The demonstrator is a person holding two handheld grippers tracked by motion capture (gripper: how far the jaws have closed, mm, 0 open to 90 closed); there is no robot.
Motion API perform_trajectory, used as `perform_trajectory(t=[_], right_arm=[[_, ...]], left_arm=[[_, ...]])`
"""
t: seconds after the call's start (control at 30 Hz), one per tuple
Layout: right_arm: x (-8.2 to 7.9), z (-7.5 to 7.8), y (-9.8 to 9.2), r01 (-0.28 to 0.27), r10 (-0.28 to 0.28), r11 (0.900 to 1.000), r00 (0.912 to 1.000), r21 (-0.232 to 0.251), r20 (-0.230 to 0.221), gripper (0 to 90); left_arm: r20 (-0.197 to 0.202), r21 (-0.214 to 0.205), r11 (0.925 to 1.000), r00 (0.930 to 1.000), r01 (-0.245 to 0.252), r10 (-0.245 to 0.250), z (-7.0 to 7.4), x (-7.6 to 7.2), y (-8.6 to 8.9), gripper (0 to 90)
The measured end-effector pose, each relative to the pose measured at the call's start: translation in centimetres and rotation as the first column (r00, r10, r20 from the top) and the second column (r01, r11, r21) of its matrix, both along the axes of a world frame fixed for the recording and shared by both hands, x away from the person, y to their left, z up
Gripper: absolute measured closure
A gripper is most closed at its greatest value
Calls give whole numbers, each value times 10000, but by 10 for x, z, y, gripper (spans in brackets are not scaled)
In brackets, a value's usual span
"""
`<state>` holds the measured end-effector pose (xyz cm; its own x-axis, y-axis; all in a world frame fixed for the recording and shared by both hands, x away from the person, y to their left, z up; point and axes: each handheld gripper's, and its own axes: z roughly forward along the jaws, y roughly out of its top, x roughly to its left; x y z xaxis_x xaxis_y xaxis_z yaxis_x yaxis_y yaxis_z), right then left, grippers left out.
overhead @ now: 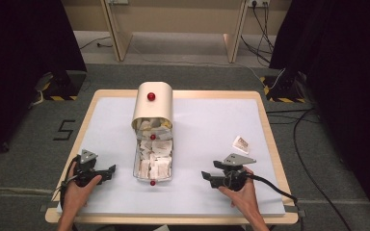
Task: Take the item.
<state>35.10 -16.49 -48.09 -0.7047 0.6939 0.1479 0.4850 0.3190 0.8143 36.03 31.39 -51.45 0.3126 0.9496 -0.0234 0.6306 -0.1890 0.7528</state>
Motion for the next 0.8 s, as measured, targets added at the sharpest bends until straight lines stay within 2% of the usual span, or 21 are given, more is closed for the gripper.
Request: perform_trajectory(t=[0.1,0.3,0.8], right_arm=[[-2,-3,2,-198,196,9997,9996,-123,-204,301],[-10,-5,14,-587,594,9929,9982,-1032,34,285],[-18,-20,25,-966,899,9860,9945,-1359,-546,286]], left_arm=[[7,1,10000,10000,-6,6,0,0,0,115],[5,9,10000,10000,-5,5,0,0,0,116],[5,8,10000,10000,-7,7,0,0,0,115]])
